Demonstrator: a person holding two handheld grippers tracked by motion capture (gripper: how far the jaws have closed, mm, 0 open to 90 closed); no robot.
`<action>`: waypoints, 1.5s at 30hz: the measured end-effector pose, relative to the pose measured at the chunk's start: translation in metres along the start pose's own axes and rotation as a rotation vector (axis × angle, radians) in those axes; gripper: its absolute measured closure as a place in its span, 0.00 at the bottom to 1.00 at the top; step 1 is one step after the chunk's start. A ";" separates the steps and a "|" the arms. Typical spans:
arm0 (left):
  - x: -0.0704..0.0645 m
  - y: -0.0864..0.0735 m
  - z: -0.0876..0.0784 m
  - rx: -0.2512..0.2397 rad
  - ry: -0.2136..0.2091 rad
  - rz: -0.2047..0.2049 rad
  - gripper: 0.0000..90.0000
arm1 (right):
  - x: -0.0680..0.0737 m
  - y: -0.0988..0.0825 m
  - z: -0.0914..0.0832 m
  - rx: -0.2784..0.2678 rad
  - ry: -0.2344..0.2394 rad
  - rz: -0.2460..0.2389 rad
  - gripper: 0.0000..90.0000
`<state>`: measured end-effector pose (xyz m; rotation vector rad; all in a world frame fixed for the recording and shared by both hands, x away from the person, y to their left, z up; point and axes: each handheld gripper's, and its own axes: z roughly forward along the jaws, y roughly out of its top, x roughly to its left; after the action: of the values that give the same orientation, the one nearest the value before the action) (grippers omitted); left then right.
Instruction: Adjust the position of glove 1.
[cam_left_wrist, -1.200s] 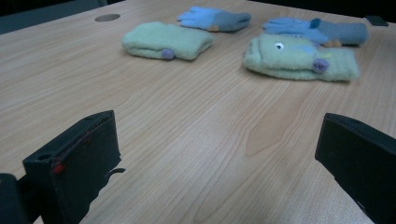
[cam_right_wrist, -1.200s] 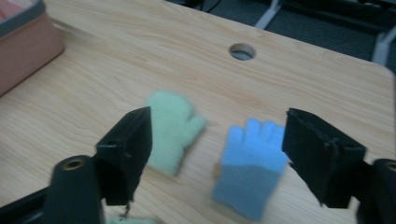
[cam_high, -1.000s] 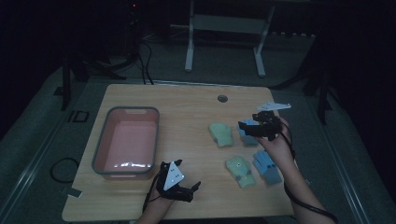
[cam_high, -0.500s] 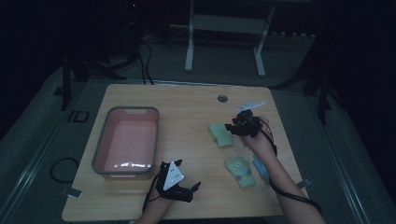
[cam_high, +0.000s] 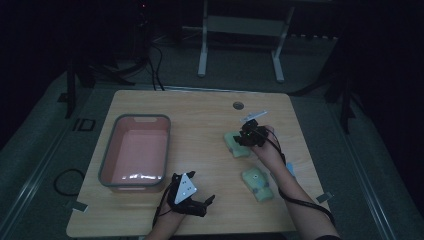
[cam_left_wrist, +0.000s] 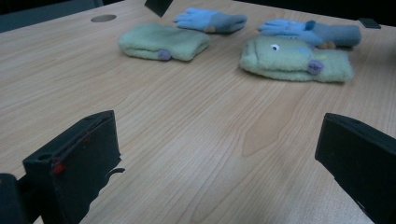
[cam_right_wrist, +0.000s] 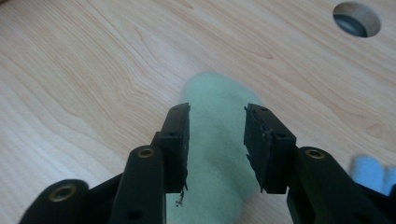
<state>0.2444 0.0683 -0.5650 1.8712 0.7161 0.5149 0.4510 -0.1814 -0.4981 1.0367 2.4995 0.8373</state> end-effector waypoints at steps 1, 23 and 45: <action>0.000 0.000 0.000 0.000 0.000 0.000 0.00 | -0.002 -0.002 0.004 -0.005 -0.004 -0.001 0.66; -0.002 0.000 0.001 0.007 0.007 0.007 0.00 | -0.001 -0.014 0.037 0.066 -0.018 0.041 0.90; -0.005 0.001 0.001 0.003 0.055 0.017 0.00 | 0.074 -0.005 -0.033 -0.087 -0.021 0.311 0.95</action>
<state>0.2415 0.0643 -0.5649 1.8729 0.7383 0.5785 0.3809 -0.1443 -0.4795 1.4174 2.2947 1.0043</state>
